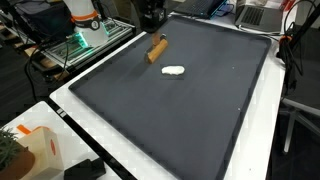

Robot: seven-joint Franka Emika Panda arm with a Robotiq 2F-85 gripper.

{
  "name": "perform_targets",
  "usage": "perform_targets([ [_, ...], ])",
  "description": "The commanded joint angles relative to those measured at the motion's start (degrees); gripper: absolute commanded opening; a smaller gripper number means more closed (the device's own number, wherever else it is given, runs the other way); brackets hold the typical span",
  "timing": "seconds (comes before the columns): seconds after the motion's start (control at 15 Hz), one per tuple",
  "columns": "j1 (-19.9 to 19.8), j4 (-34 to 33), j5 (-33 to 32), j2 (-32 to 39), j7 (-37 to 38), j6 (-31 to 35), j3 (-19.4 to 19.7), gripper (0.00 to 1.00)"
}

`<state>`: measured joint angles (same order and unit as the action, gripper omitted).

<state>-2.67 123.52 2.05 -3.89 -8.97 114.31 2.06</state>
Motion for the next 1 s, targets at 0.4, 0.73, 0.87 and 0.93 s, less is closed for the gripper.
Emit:
perform_targets([
  [0.4,3.44,3.82,-13.41,3.04,31.02,11.42,-4.55,0.22],
  [0.73,5.11,4.59,-13.70,4.52,31.65,11.54,-5.21,0.22],
  [0.87,5.50,4.10,-12.24,5.23,30.43,10.60,-5.28,0.22],
  [0.93,5.62,4.05,-11.70,5.55,30.33,11.05,-5.27,0.22],
])
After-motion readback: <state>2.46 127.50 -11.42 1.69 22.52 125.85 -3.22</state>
